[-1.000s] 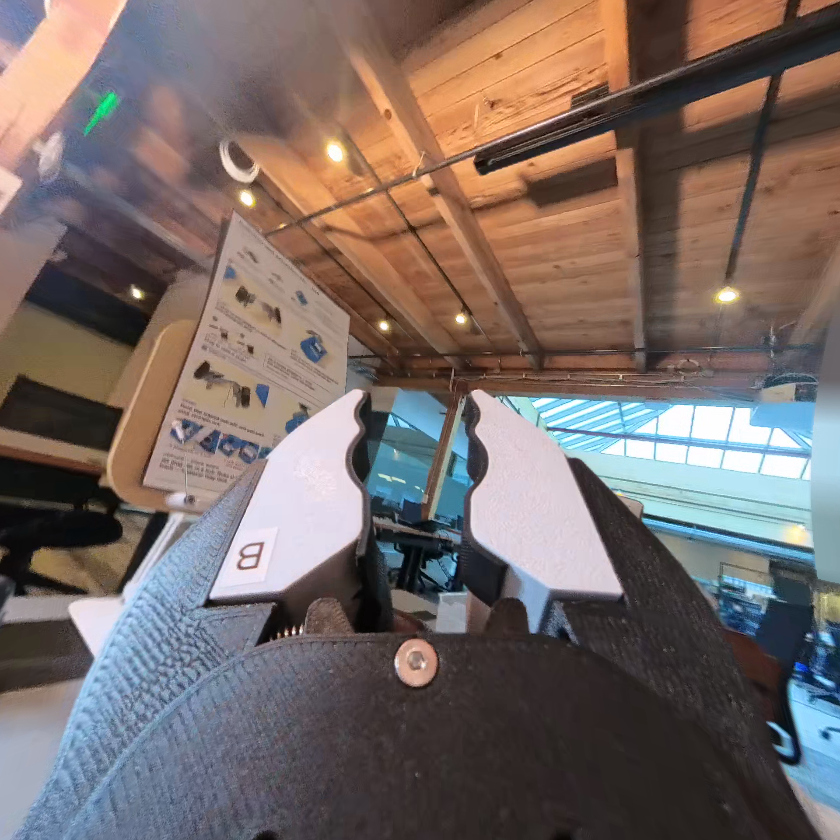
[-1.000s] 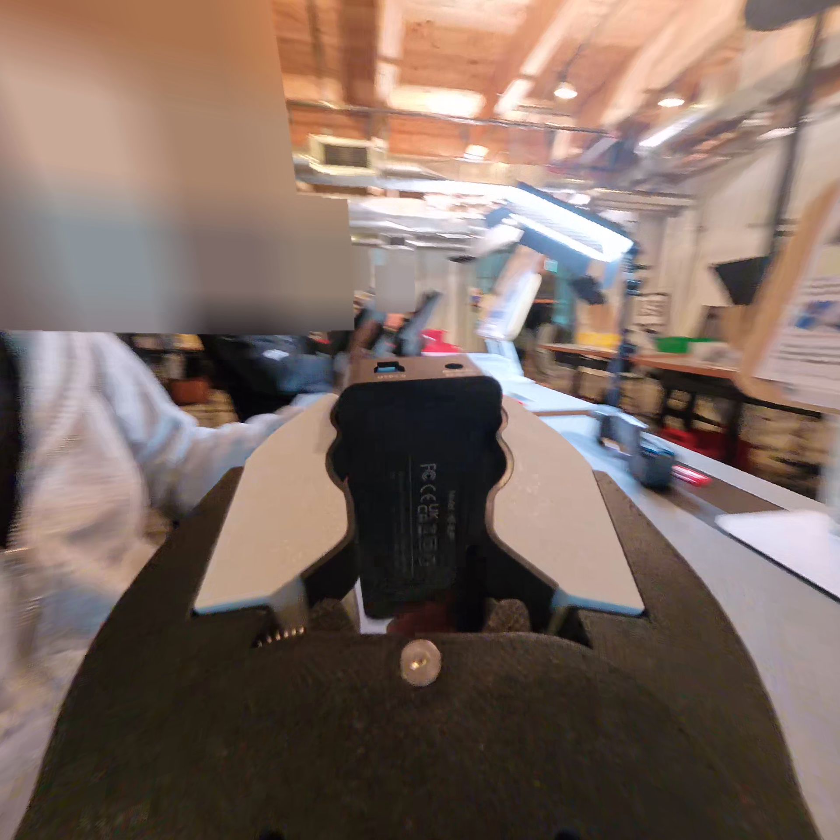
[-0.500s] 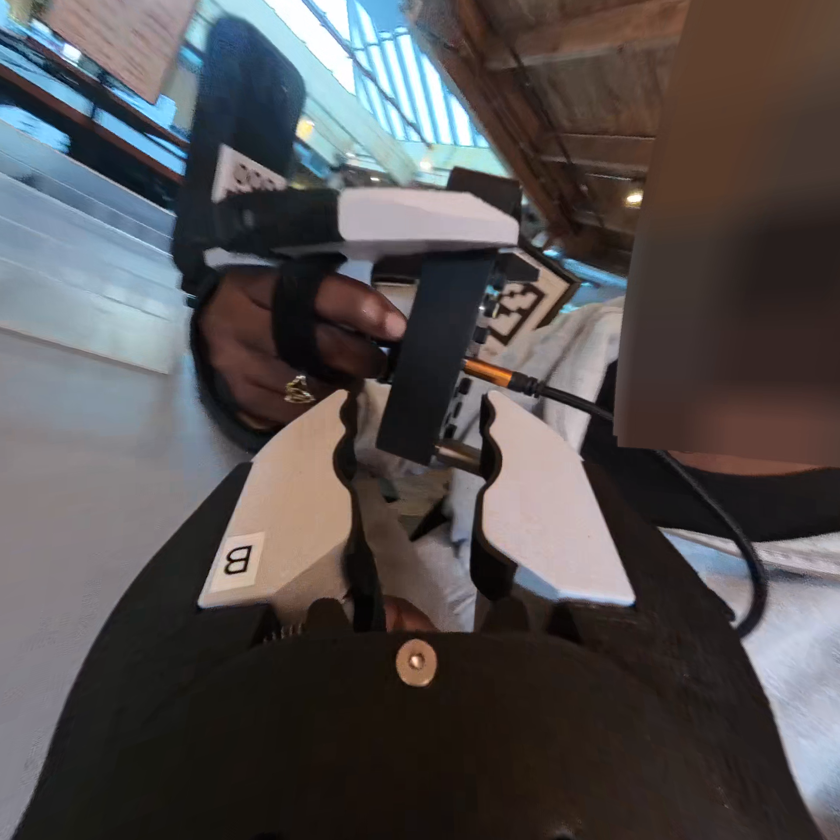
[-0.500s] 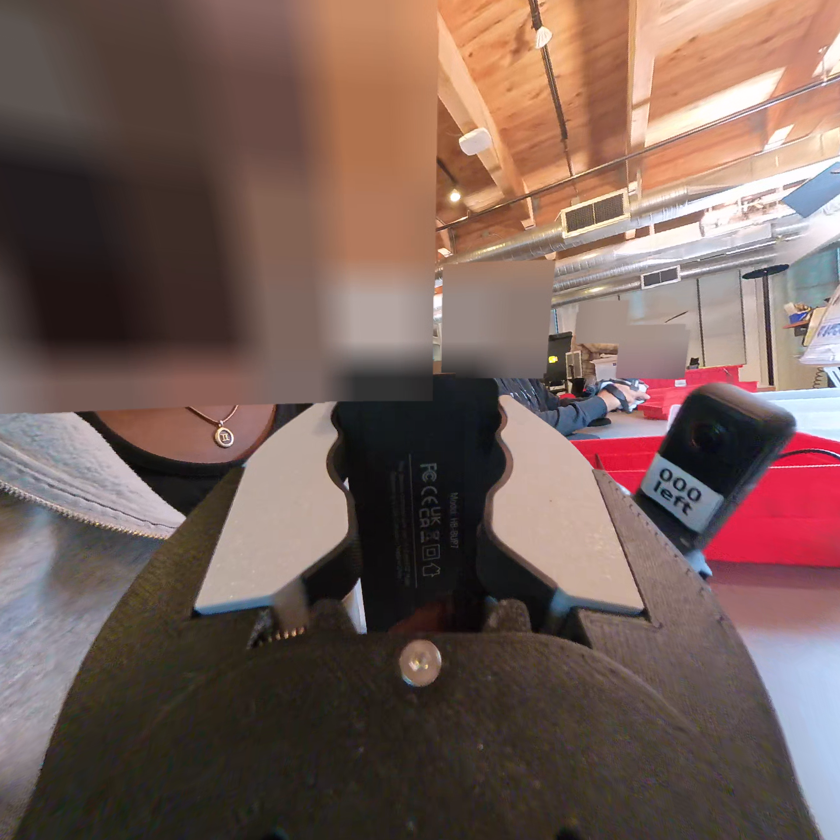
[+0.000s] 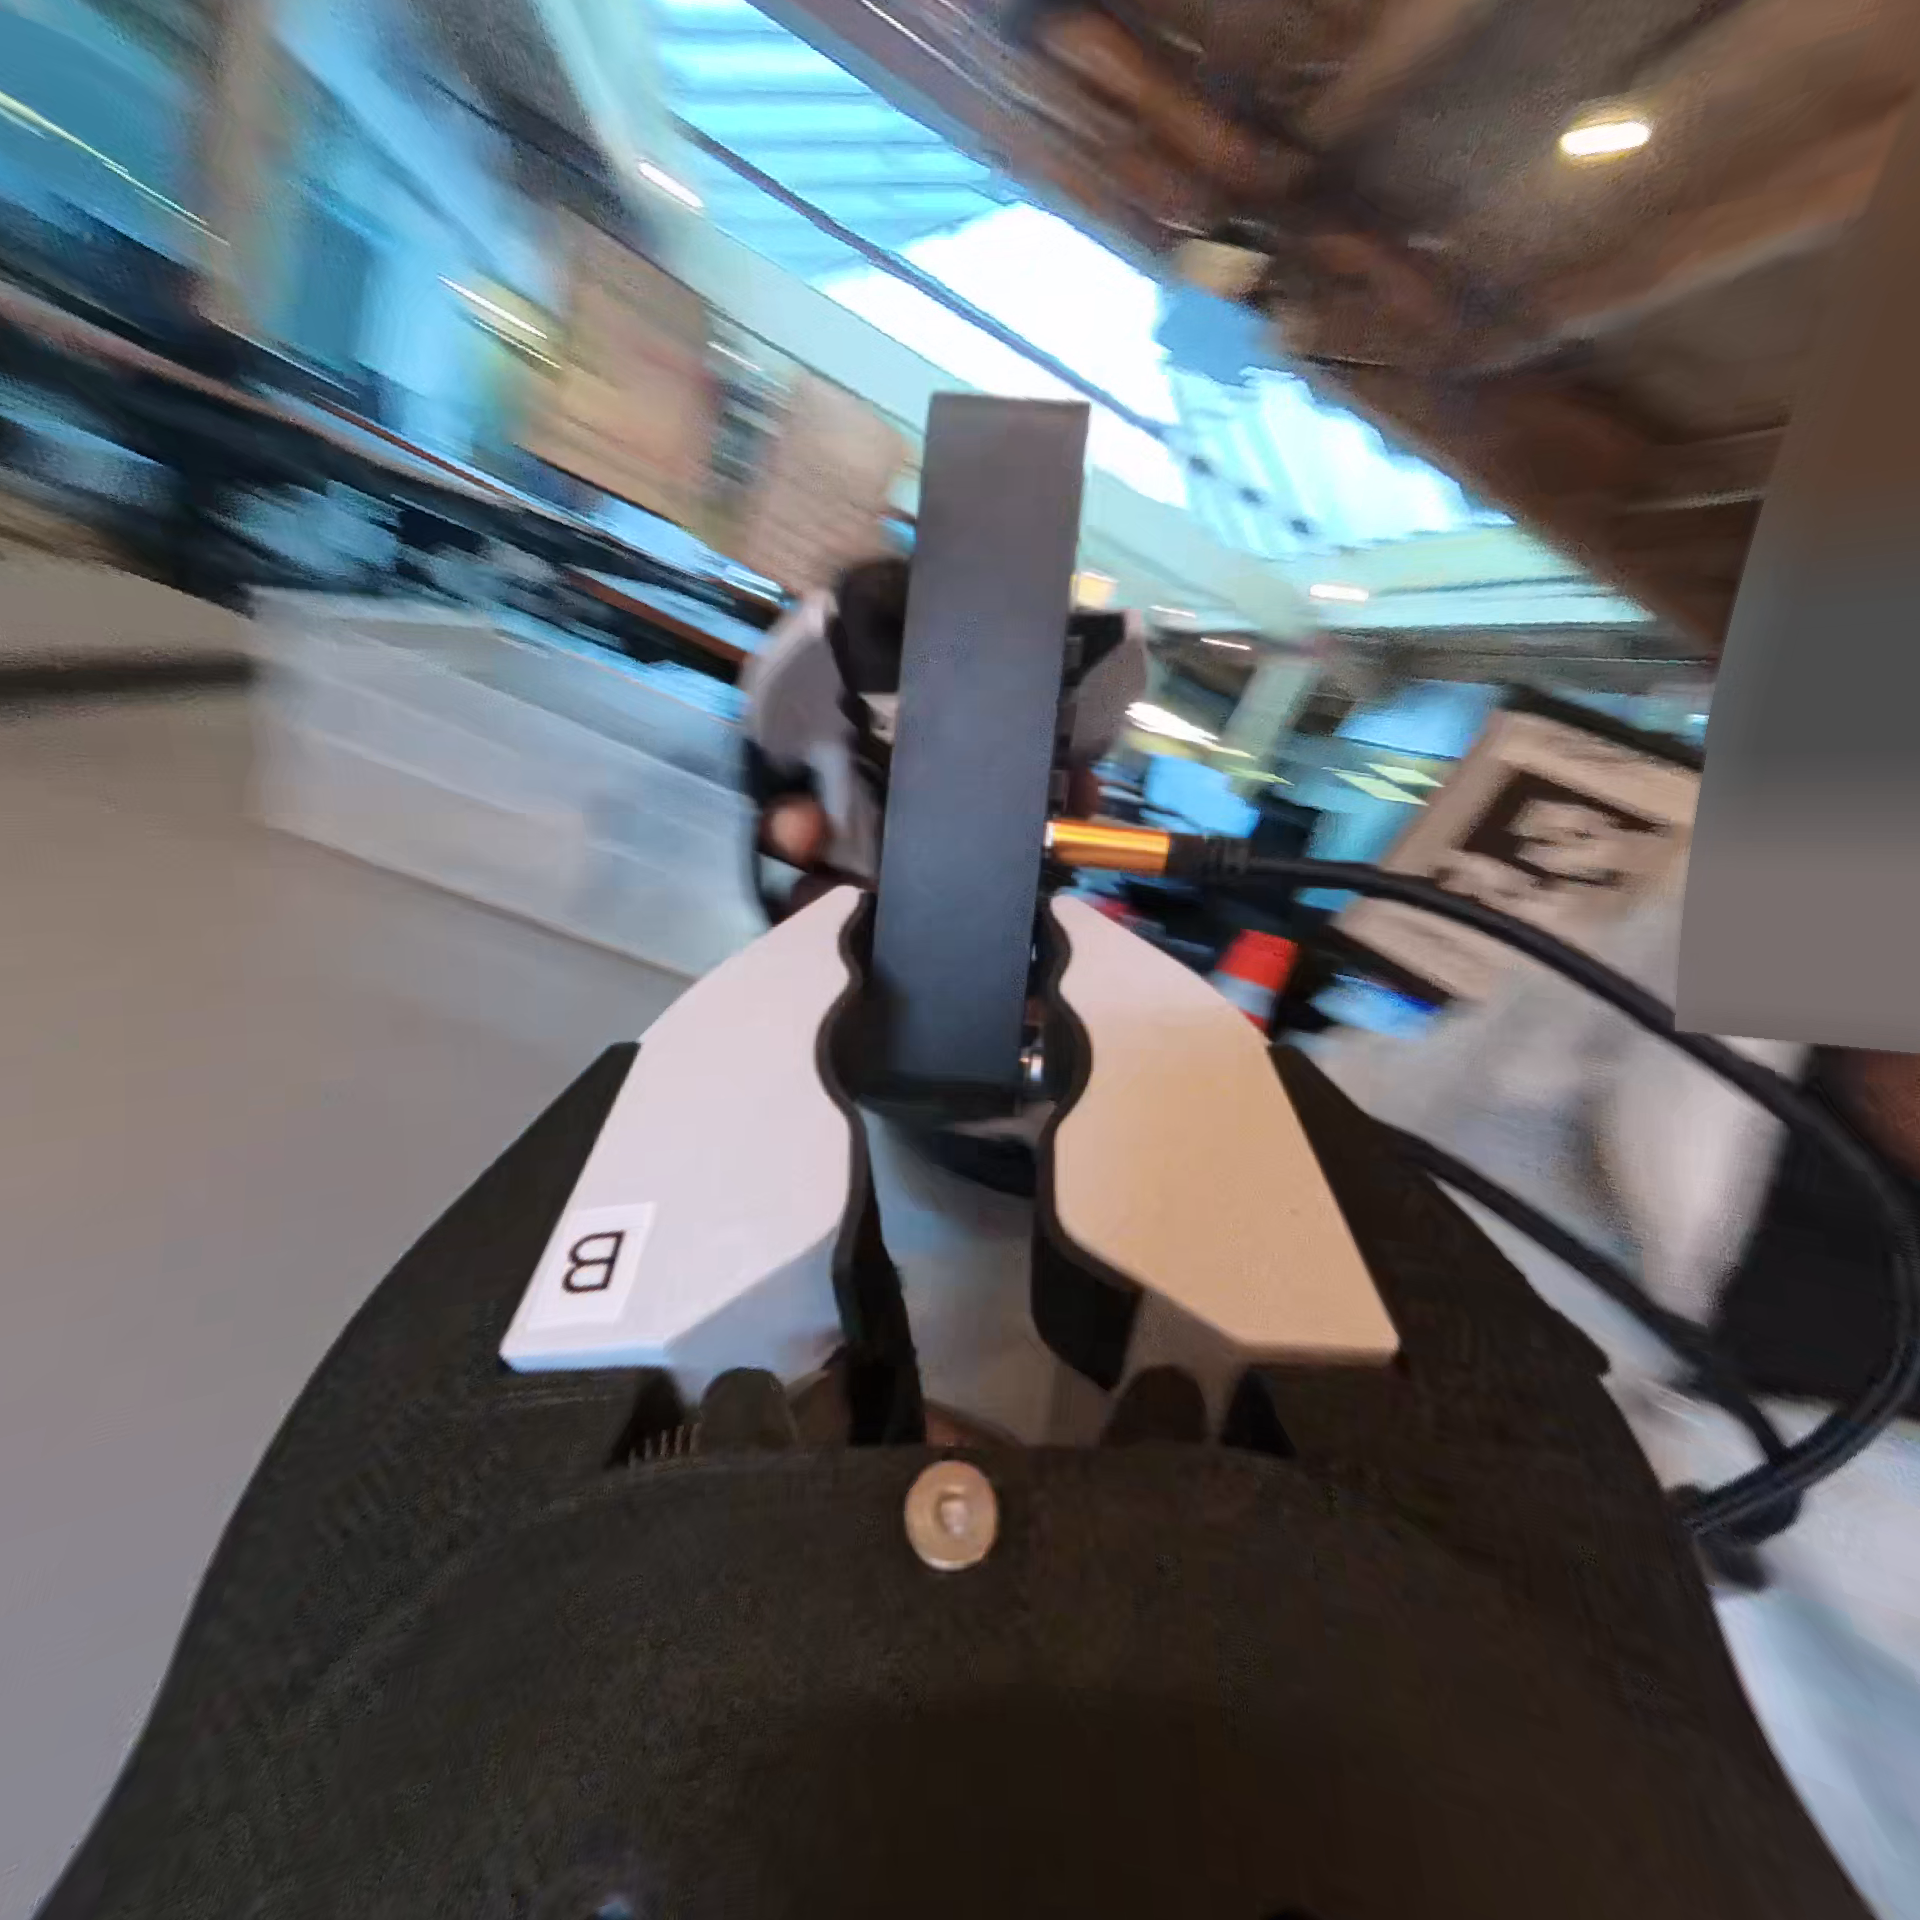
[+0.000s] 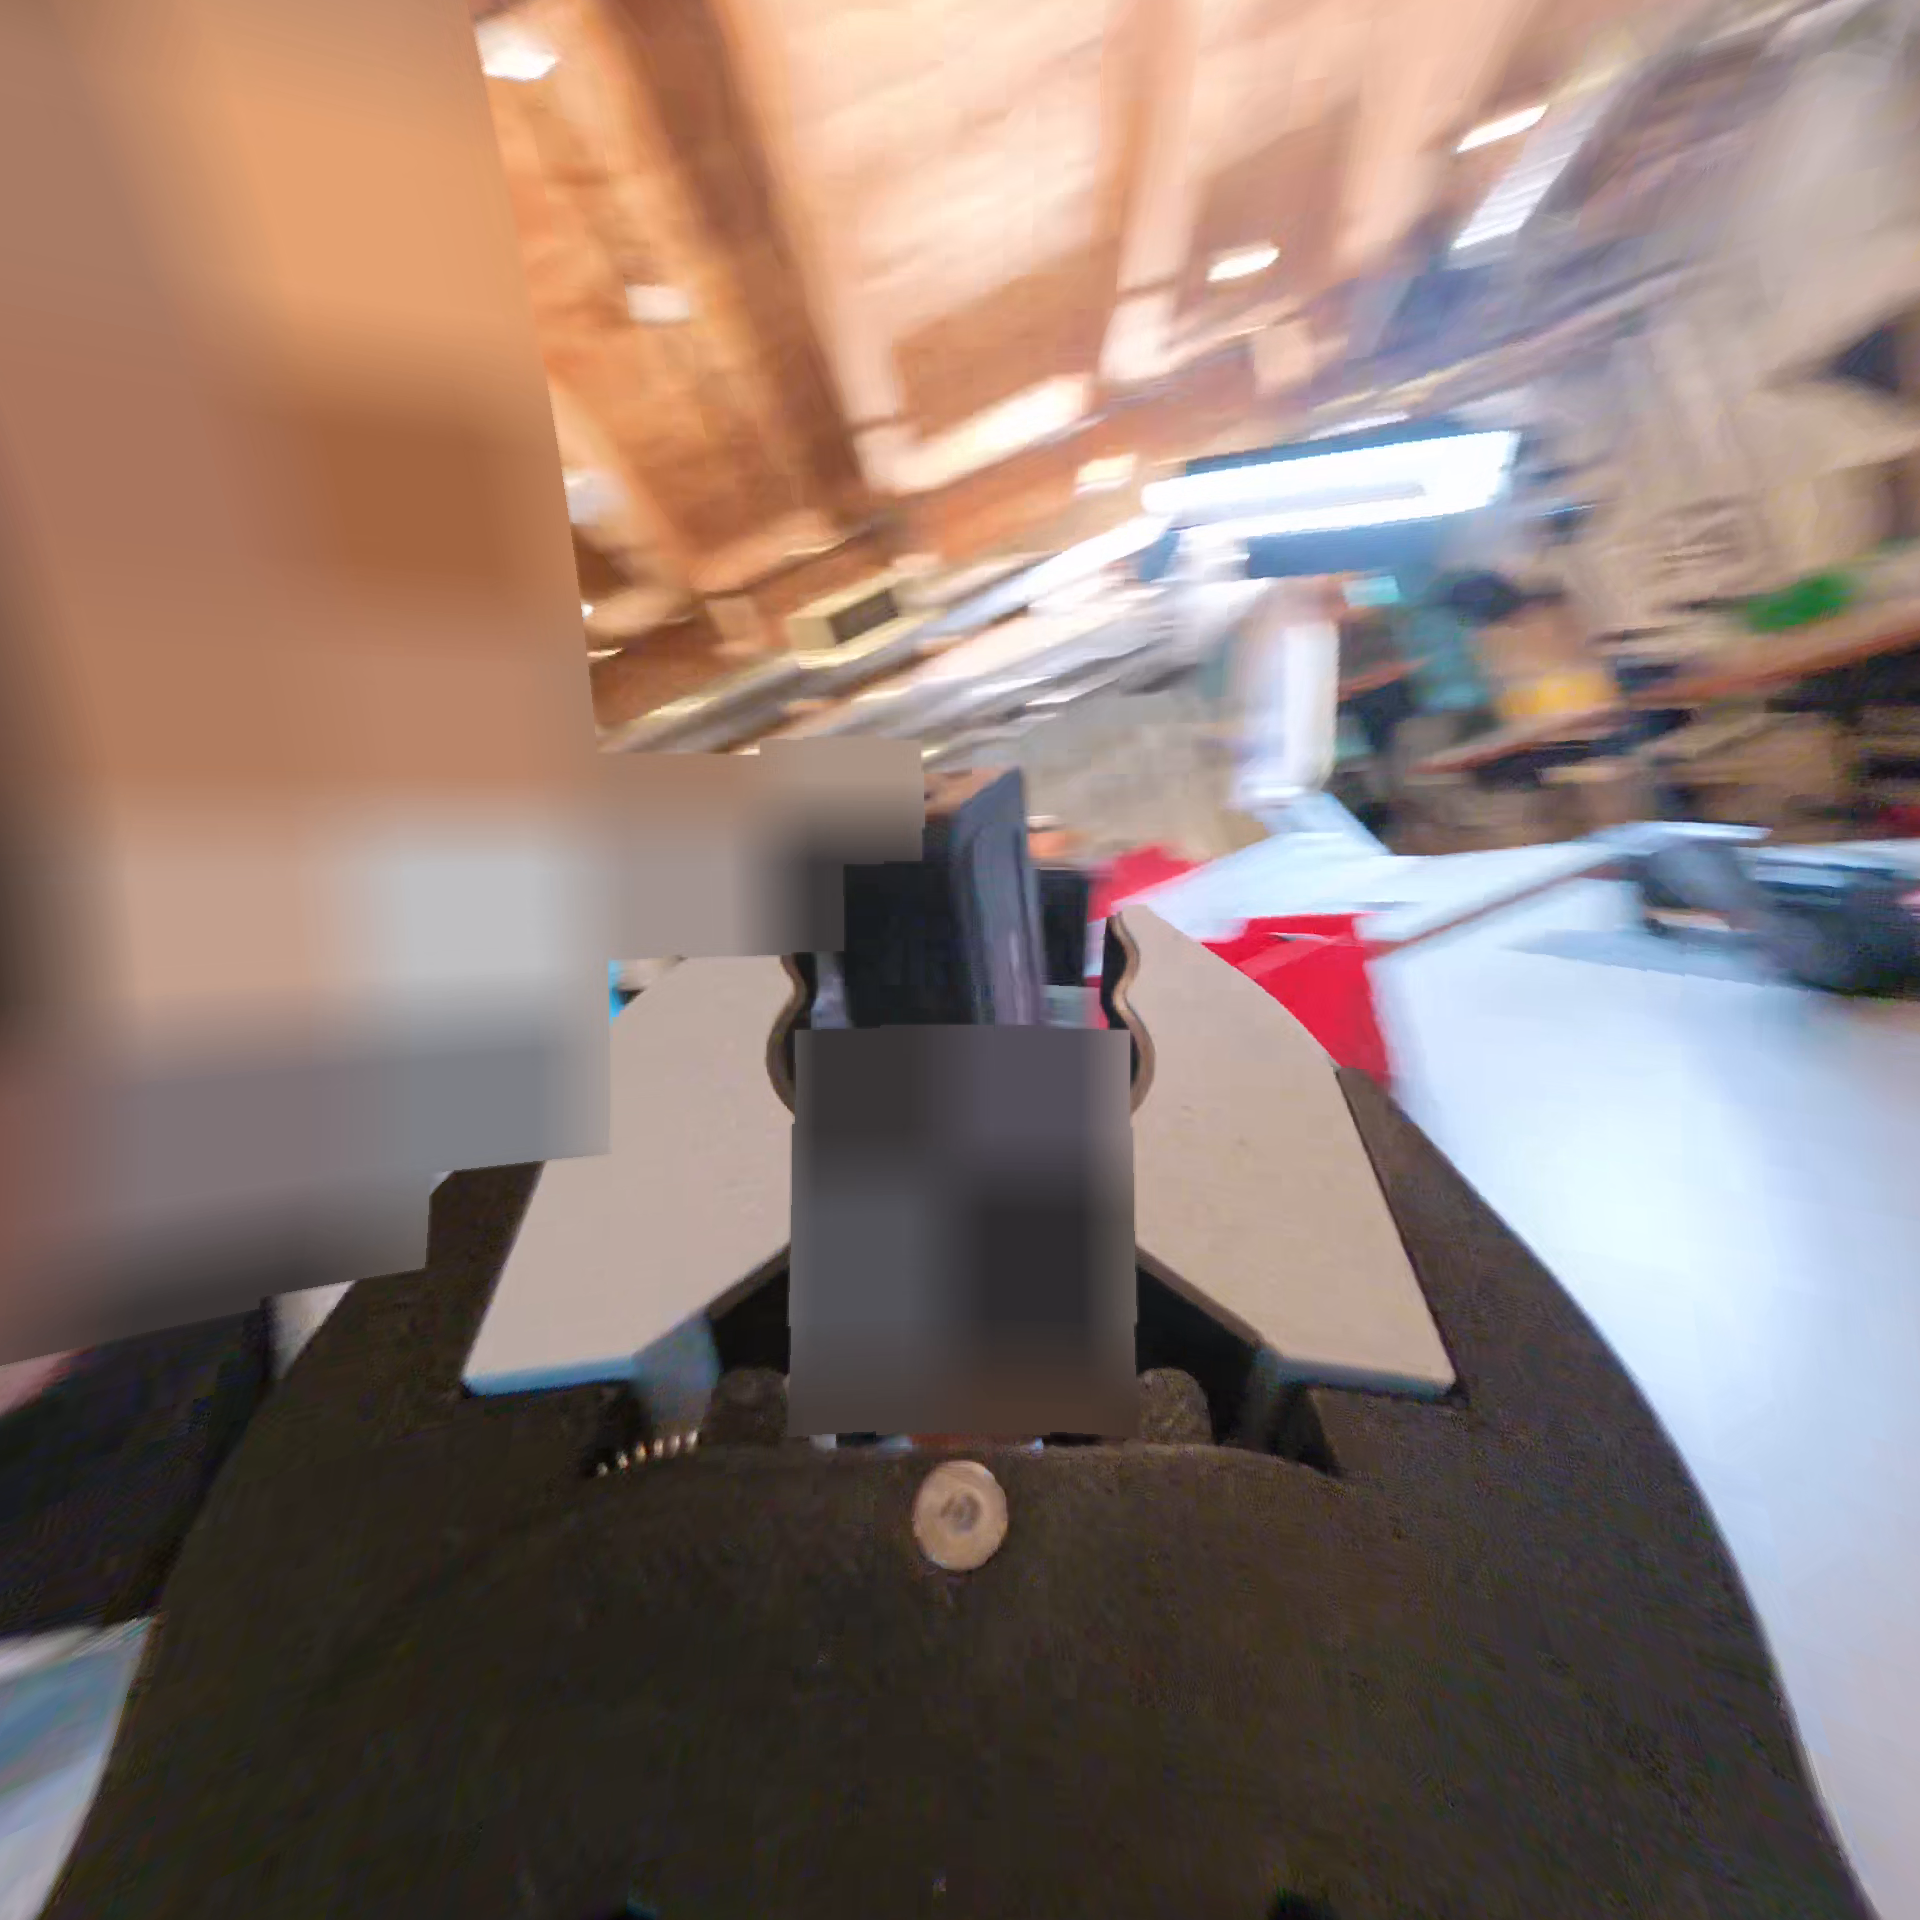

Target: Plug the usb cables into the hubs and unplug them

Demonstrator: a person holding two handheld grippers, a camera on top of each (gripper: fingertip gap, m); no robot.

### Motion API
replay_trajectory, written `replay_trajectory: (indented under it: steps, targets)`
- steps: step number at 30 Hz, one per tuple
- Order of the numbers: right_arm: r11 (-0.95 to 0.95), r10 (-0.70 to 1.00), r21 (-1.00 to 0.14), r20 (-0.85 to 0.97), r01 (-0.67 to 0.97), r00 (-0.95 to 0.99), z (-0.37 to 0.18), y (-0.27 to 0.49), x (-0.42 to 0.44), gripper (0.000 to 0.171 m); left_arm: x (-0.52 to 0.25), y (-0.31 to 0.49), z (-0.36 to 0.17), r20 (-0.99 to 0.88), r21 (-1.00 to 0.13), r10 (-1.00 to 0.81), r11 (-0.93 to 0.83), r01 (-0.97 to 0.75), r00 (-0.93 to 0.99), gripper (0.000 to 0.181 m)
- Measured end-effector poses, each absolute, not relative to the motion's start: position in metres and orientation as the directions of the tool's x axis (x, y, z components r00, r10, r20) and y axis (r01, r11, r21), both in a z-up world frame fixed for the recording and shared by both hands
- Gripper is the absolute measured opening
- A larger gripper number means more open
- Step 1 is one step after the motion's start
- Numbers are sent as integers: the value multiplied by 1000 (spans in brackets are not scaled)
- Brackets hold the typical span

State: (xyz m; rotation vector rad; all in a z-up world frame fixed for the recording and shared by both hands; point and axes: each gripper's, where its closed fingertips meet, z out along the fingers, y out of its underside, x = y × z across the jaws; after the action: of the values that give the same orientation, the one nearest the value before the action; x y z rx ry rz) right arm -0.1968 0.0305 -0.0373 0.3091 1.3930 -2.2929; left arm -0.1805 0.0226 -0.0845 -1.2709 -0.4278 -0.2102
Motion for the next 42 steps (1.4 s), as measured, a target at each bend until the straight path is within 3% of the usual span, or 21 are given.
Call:
replay_trajectory:
  steps: [1,3,4,6,11,17,19,22,26,28,29,42]
  targets:
    - [-411,-106,-800,-434,437,-895,-46,33,-217,52,-201,6,-84,381,-901,261,321,293,887,28]
    - [-409,106,-830,-455,378,-884,-61,41,-245,47,-235,-34,-85,243,-957,631,278,78,736,27]
    - [-408,145,-837,-454,365,-879,-63,42,-249,44,-245,-54,-85,110,-984,776,173,-41,621,27]
    - [-386,172,-850,-449,359,-877,-67,37,-249,37,-250,-78,-81,-179,-973,897,-101,-207,404,27]
    - [-183,167,-963,-231,200,-959,-82,5,-216,29,-240,-68,-74,-520,-831,827,-432,-350,214,27]
    - [-44,45,-981,-189,187,-981,-95,-10,-189,51,-230,-50,-77,-687,-694,707,-568,-443,169,27]
    - [-2,-7,-986,-164,164,-986,-97,-8,-182,48,-228,-49,-78,-718,-660,679,-593,-461,153,31]
    - [-45,114,-993,-110,106,-987,-90,0,-198,35,-226,-48,-77,-755,-614,643,-623,-485,130,27]
    - [5,90,-992,-128,129,-988,-100,-14,-189,36,-219,-29,-89,-815,-546,559,-652,-526,152,28]
    - [15,109,-989,-146,148,-983,-103,-19,-189,25,-214,-19,-93,-850,-491,510,-674,-552,132,27]
    - [14,132,-989,-145,148,-980,-104,-18,-192,16,-213,-18,-93,-846,-495,517,-670,-553,131,27]
    - [91,190,-990,-92,110,-978,-112,-21,-196,16,-223,-21,-104,-792,-601,566,-662,-448,227,27]
